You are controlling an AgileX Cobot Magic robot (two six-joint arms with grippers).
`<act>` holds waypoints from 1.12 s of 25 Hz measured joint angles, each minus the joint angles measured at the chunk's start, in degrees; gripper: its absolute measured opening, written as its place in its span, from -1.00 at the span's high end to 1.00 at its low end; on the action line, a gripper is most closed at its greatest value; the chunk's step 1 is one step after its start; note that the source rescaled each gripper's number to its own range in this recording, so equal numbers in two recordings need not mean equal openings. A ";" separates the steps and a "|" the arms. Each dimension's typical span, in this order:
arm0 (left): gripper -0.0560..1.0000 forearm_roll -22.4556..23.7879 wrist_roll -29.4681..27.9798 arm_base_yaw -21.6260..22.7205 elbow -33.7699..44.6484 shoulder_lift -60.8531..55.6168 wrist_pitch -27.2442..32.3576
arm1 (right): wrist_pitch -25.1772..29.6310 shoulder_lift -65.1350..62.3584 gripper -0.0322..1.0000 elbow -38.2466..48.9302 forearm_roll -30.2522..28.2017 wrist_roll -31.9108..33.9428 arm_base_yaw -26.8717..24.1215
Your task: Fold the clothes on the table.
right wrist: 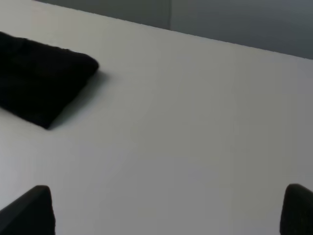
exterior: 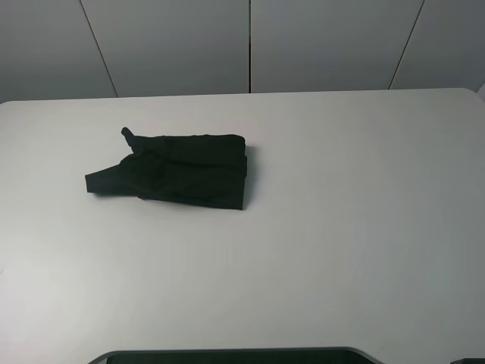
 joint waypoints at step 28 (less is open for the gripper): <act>-1.00 0.71 0.00 8.83 0.00 0.00 0.00 | 0.00 0.00 -0.99 0.00 0.22 -1.37 -13.13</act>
